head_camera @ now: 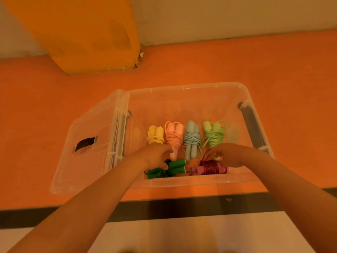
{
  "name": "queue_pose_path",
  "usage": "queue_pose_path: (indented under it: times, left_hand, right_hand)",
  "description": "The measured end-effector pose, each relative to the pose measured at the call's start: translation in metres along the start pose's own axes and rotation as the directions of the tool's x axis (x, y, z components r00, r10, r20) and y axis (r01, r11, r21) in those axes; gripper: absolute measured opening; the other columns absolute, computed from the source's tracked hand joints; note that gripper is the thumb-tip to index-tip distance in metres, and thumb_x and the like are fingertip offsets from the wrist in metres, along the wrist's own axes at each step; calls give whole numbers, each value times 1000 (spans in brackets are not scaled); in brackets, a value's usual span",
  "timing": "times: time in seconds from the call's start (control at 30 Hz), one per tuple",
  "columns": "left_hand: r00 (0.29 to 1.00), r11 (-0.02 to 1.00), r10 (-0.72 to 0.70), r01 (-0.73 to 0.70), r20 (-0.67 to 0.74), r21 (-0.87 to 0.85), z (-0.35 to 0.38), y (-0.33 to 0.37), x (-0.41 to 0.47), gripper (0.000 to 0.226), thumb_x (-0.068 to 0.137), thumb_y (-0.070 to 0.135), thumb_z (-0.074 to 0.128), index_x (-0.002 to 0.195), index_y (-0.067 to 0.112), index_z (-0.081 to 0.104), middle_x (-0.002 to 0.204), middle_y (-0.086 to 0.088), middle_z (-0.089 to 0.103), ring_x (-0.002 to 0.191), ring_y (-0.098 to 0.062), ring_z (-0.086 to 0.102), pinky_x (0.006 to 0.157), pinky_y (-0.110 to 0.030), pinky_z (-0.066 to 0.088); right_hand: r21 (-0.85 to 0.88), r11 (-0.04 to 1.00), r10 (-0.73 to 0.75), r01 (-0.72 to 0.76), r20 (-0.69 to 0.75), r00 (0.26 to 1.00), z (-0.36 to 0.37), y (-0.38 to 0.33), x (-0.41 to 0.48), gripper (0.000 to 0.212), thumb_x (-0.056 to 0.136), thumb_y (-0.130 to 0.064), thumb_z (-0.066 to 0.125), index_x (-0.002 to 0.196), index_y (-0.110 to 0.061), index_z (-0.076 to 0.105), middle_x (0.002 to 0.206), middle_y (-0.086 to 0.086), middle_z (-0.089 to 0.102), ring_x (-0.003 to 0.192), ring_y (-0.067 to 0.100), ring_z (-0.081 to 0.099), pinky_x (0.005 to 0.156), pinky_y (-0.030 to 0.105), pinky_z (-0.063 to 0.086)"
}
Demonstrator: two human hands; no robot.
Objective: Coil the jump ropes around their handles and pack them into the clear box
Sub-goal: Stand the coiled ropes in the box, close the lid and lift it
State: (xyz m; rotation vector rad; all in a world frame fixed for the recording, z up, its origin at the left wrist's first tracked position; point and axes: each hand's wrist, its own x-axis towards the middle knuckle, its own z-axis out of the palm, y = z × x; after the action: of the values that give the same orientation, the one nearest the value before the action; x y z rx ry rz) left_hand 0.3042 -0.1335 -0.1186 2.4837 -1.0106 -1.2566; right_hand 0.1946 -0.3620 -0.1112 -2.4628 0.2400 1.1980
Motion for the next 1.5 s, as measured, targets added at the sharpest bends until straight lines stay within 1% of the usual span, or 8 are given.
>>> queue_pose_path:
  times: [0.2, 0.43, 0.63, 0.9, 1.13, 1.23, 1.37, 1.5]
  left_hand:
    - [908, 986, 124, -158, -400, -54, -8, 20, -41, 52, 80, 15, 74, 129, 16, 56, 130, -4, 57, 122, -22, 48, 95, -22, 35]
    - [433, 995, -10, -85, -901, -52, 2, -14, -115, 66, 80, 22, 75, 139, 15, 45, 149, -5, 37, 139, -21, 26, 113, -31, 19]
    - [591, 968, -216, 24, -777, -251, 37, -32, -139, 74, 87, 39, 64, 148, 16, 29, 157, -4, 26, 144, -18, 20, 115, -28, 14]
    - [501, 918, -228, -174, -835, -355, 43, -28, -131, 59, 81, 28, 73, 134, 26, 48, 141, 9, 46, 126, 1, 38, 111, -26, 32]
    - [445, 978, -101, -118, -890, -171, 51, -11, -130, 56, 86, 34, 62, 138, 22, 47, 143, 2, 49, 133, -12, 42, 108, -38, 40]
    - [444, 986, -96, -80, -891, -146, 57, -1, -129, 61, 85, 25, 67, 141, 19, 44, 146, 2, 44, 136, -13, 38, 113, -34, 34]
    - [460, 973, -79, -157, -885, -169, 55, 16, -129, 66, 87, 24, 66, 146, 22, 35, 150, 7, 37, 137, 1, 28, 113, -13, 21]
    - [476, 947, -23, -272, -879, -172, 50, 27, -131, 65, 92, 32, 60, 148, 25, 29, 152, 17, 24, 135, 17, 9, 105, 2, 7]
  right_hand:
    - [240, 954, -87, 178, -347, 934, -3, -50, -36, 43, 84, -11, 62, 125, -19, 56, 120, 2, 59, 111, 21, 55, 93, 33, 45]
    - [179, 847, -244, 501, -705, 666, 33, -143, -75, 29, 87, -17, 60, 115, -21, 62, 113, -3, 62, 104, 14, 56, 85, 20, 40]
    - [568, 590, -161, 574, -614, 772, 61, -177, -60, 23, 87, -8, 61, 106, -20, 66, 102, -6, 66, 92, 4, 58, 74, 3, 40]
    - [861, 304, -88, 408, -401, 912, 42, -204, -36, 44, 88, -24, 63, 130, -19, 52, 120, 2, 63, 111, 18, 59, 98, 32, 46]
    - [917, 10, -51, 399, -398, 916, 41, -200, -33, 28, 85, -19, 67, 110, -19, 54, 96, 7, 68, 79, 18, 65, 65, 25, 49]
    - [915, -36, -71, 402, -404, 912, 41, -199, -33, 33, 84, -17, 68, 115, -17, 56, 98, 7, 70, 81, 19, 67, 59, 24, 49]
    - [889, -49, -59, 455, -457, 887, 41, -196, -35, 34, 84, -18, 68, 117, -17, 62, 108, 6, 70, 106, 24, 63, 90, 40, 49]
    - [859, -59, -90, 508, -511, 855, 30, -181, -46, 21, 90, -19, 60, 110, -13, 65, 101, 7, 72, 95, 20, 68, 82, 36, 52]
